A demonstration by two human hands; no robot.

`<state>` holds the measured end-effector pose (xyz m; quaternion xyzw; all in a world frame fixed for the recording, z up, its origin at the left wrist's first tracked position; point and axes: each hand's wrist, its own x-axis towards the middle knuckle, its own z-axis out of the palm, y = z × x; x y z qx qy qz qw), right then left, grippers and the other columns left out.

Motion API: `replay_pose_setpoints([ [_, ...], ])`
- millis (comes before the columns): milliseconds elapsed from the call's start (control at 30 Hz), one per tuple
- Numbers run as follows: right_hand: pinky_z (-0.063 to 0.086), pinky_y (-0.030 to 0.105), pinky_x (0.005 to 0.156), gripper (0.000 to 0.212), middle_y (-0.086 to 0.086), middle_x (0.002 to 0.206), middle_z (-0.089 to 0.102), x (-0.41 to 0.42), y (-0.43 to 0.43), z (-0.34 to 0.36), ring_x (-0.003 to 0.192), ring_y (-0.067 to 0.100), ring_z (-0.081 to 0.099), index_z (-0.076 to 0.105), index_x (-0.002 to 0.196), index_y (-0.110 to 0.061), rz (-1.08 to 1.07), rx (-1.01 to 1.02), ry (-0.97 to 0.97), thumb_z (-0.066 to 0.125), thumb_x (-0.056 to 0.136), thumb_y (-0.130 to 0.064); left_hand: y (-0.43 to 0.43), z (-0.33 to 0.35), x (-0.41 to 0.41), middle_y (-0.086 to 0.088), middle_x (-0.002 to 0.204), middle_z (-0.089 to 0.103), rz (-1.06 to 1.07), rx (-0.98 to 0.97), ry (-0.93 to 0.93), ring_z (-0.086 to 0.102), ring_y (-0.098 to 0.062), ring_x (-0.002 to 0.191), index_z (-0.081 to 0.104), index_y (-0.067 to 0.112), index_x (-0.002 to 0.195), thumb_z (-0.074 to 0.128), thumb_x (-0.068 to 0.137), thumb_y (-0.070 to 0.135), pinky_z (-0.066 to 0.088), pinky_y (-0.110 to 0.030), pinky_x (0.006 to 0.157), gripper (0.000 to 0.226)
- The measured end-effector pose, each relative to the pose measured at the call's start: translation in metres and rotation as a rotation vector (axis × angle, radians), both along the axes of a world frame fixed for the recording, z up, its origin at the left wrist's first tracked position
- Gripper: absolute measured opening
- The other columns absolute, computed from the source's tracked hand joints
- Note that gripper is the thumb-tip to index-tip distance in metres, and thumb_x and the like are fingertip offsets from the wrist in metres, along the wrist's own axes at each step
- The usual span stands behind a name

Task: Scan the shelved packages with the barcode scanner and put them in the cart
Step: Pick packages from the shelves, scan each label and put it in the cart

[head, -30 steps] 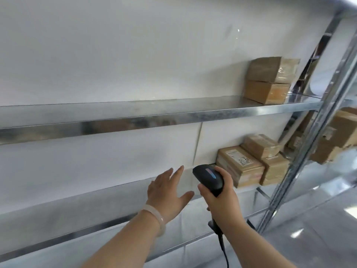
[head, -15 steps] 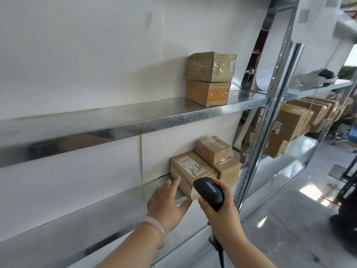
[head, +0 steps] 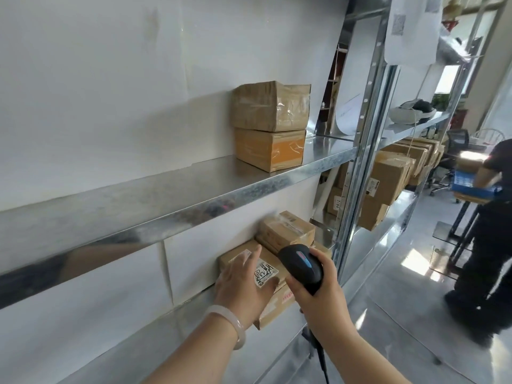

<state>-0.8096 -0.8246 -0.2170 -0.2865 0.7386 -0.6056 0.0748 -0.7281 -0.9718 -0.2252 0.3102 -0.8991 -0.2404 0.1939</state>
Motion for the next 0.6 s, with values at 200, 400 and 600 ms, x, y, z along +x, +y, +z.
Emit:
replay_pose_setpoints([
  [200, 0.056, 0.034, 0.084, 0.061, -0.022, 0.115, 0.057, -0.032, -0.01, -0.013, 0.098, 0.005, 0.062, 0.04, 0.118, -0.056, 0.031, 0.052, 0.028, 0.079, 0.078, -0.033, -0.017, -0.021, -0.023, 0.012, 0.158, 0.026, 0.016, 0.07, -0.049, 0.023, -0.014, 0.145, 0.017, 0.041, 0.153, 0.051, 0.089, 0.063, 0.028, -0.039, 0.117, 0.077],
  [400, 0.043, 0.006, 0.073, 0.064, -0.033, 0.113, 0.049, -0.075, -0.024, -0.03, 0.096, -0.004, 0.056, 0.033, 0.118, -0.058, 0.174, 0.13, 0.042, 0.078, 0.079, -0.033, -0.026, -0.051, -0.05, 0.005, 0.164, 0.015, 0.216, 0.201, -0.127, 0.013, -0.019, 0.151, 0.013, 0.04, 0.154, 0.047, 0.088, 0.068, 0.021, -0.042, 0.121, 0.08],
  [600, 0.045, 0.005, 0.069, 0.064, -0.025, 0.112, 0.056, -0.122, -0.04, -0.051, 0.094, -0.01, 0.059, 0.035, 0.117, -0.058, 0.328, 0.189, 0.042, 0.078, 0.08, -0.029, -0.021, -0.086, -0.075, -0.002, 0.165, 0.011, 0.412, 0.357, -0.12, 0.002, -0.02, 0.152, 0.008, 0.032, 0.157, 0.047, 0.087, 0.065, 0.014, -0.04, 0.121, 0.086],
])
